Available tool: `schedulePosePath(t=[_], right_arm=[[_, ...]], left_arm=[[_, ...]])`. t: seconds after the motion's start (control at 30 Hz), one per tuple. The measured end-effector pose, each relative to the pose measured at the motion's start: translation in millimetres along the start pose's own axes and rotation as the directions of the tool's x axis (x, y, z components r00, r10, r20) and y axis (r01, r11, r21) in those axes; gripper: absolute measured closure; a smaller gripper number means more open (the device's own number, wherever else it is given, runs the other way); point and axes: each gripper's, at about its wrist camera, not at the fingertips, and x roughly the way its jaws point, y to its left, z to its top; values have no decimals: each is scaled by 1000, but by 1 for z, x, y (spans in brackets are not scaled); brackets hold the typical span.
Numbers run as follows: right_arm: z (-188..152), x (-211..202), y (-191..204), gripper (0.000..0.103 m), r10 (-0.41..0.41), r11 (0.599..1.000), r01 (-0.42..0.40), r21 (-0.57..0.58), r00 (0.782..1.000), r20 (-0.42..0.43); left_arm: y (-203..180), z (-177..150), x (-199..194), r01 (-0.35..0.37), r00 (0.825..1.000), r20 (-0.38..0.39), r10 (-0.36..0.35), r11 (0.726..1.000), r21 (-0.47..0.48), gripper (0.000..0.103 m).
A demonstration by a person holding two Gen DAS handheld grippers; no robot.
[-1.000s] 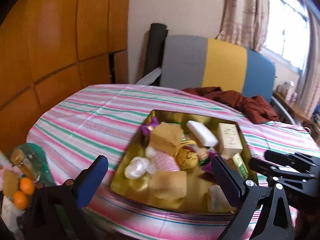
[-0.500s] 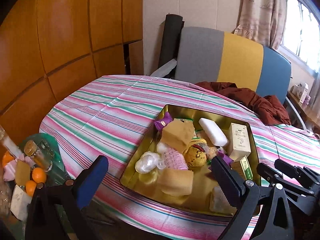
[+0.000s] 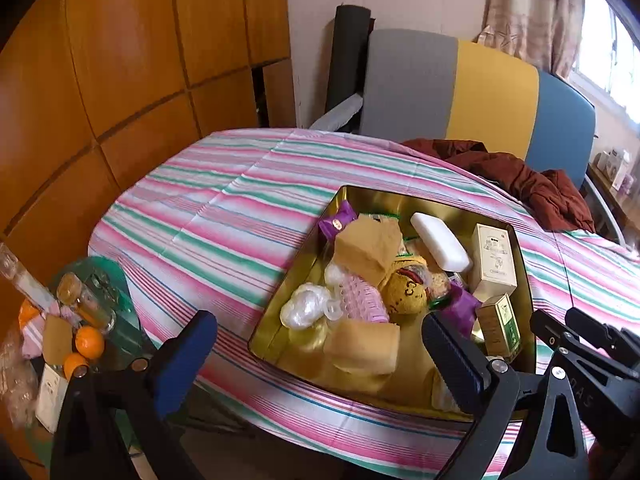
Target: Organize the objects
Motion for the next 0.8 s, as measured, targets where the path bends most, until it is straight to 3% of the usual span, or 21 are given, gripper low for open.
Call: schedulePosePath(t=[0.8], right_arm=[[1, 1, -2, 55, -4, 1000, 4, 14, 1000, 4]], left_arm=[[-10, 3, -7, 20, 1000, 12, -21, 999, 25, 0]])
